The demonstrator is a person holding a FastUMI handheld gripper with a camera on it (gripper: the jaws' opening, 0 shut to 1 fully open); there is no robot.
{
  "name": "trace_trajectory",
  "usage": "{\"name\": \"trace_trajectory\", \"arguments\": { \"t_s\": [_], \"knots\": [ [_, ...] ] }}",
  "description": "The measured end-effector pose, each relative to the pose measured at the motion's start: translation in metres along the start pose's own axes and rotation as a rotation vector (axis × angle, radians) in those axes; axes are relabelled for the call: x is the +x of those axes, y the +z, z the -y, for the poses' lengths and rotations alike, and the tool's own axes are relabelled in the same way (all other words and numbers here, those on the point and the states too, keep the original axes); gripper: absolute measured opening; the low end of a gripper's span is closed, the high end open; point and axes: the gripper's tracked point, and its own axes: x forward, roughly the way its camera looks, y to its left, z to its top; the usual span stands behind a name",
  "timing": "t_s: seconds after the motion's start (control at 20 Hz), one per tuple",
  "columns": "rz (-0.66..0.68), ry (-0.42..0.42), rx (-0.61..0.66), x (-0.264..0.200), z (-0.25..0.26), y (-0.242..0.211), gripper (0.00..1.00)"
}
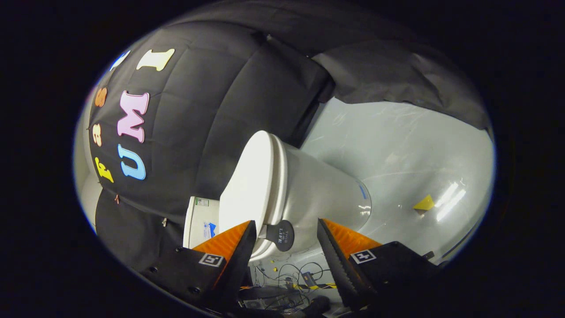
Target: Open the toilet lid.
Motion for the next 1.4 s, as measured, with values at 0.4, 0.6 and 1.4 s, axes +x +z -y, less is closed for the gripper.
{"name": "trace_trajectory", "arguments": {
  "t_s": [0.4, 0.6, 1.4],
  "knots": [
    [-0.078, 0.068, 0.100, 0.017, -0.001, -0.021, 0.15],
    [-0.076, 0.067, 0.038, 0.019, -0.011, -0.022, 0.15],
    [0.038, -0.018, -0.332, -0.043, -0.205, -0.019, 0.10]
  ]
}}
